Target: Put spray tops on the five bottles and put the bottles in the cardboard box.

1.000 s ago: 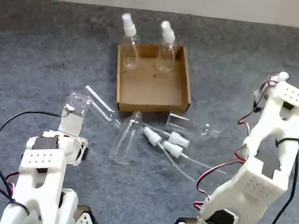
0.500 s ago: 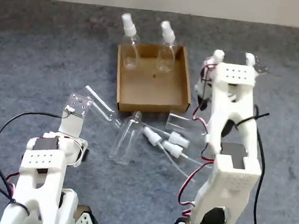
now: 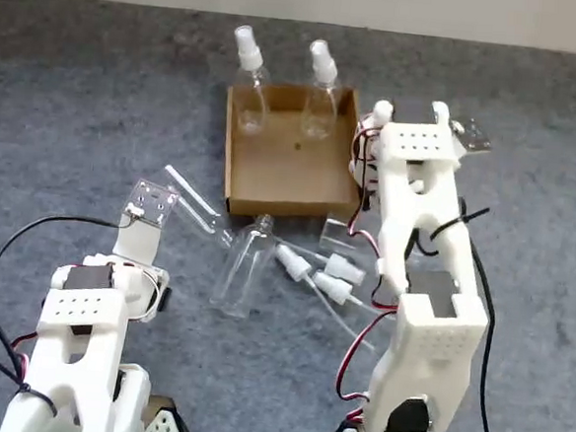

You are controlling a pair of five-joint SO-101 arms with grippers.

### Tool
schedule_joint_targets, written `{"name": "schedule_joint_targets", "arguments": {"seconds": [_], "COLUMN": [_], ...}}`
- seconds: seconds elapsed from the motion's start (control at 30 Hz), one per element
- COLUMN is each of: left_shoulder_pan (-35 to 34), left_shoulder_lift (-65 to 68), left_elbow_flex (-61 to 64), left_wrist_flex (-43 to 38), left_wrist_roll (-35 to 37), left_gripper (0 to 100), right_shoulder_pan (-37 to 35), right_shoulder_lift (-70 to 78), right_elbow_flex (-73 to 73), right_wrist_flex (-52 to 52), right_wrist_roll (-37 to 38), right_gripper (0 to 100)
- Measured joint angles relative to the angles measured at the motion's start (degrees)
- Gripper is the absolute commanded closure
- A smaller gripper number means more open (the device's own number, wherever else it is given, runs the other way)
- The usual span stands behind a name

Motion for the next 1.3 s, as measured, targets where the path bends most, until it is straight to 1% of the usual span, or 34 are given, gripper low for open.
{"name": "schedule_joint_targets", "arguments": {"seconds": [0.23, 0.43, 0.67, 0.83, 0.9, 1.0, 1.1, 1.2, 1.3], "left_shoulder_pan": [0.0, 0.0, 0.0, 0.0, 0.0, 0.0, 0.0, 0.0, 0.0], "left_shoulder_lift": [0.0, 0.0, 0.0, 0.0, 0.0, 0.0, 0.0, 0.0, 0.0], "left_elbow_flex": [0.0, 0.0, 0.0, 0.0, 0.0, 0.0, 0.0, 0.0, 0.0], "left_wrist_flex": [0.0, 0.0, 0.0, 0.0, 0.0, 0.0, 0.0, 0.0, 0.0], "left_wrist_roll": [0.0, 0.0, 0.0, 0.0, 0.0, 0.0, 0.0, 0.0, 0.0], "left_gripper": [83, 83, 83, 83, 83, 83, 83, 83, 83], "right_shoulder_pan": [1.9, 1.8, 1.8, 2.8, 3.7, 6.1, 8.8, 11.6, 15.3], "right_shoulder_lift": [0.0, 0.1, 0.0, 3.6, 5.4, 6.5, 6.6, 6.6, 6.6], "right_elbow_flex": [1.6, 8.5, 10.7, 14.1, 14.1, 14.2, 14.2, 14.2, 13.4], "right_wrist_flex": [-0.3, -6.2, -9.8, -11.4, -11.4, -11.9, -12.8, -13.8, -14.3], "right_wrist_roll": [0.0, 0.0, 0.0, 0.0, 0.0, 0.0, 0.9, 5.3, 7.9], "right_gripper": [67.6, 67.7, 67.7, 68.0, 71.5, 83.2, 91.8, 93.9, 94.3]}}
